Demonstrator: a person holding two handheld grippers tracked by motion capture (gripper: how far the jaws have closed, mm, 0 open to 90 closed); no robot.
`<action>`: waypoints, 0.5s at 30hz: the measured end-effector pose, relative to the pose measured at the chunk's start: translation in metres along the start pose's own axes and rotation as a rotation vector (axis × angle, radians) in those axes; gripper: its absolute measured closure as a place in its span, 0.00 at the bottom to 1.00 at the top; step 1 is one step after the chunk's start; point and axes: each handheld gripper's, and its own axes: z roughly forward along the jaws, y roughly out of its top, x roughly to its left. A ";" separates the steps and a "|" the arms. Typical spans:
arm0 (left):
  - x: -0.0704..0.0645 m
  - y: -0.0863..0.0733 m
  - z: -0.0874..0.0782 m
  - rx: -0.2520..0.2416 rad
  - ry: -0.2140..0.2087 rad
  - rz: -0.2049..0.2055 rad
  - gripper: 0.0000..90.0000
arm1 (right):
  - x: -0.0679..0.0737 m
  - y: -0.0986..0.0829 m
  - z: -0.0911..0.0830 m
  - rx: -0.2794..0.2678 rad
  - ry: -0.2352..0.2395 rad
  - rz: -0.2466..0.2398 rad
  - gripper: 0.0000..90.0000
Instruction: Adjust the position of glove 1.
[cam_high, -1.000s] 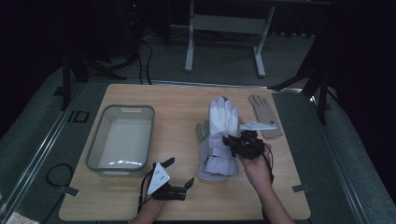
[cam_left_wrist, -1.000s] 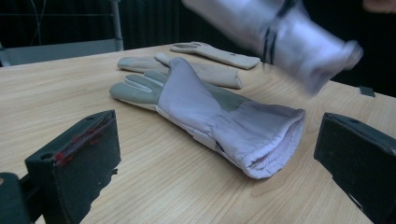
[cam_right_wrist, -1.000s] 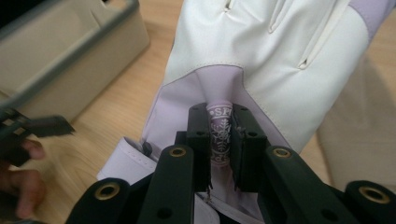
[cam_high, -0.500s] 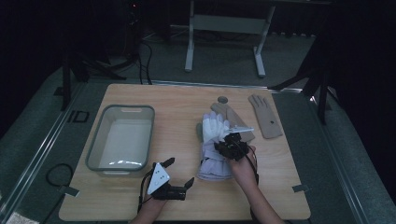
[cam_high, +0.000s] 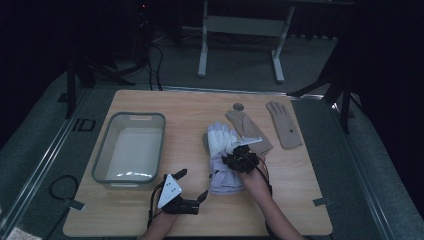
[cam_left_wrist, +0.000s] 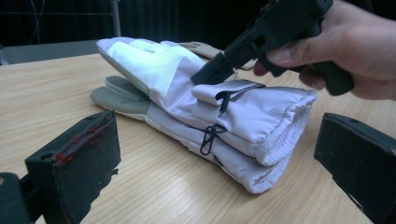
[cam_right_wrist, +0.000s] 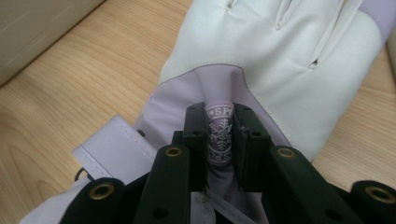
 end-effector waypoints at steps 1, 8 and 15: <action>0.000 0.000 0.000 0.000 0.000 -0.001 0.00 | -0.001 0.000 0.001 -0.001 0.003 0.001 0.85; 0.002 0.000 0.000 0.005 0.007 -0.016 0.00 | -0.001 0.002 -0.005 -0.013 0.007 -0.024 0.76; 0.004 0.001 0.002 0.020 0.028 -0.047 0.00 | -0.010 0.000 -0.025 -0.073 0.023 -0.076 0.37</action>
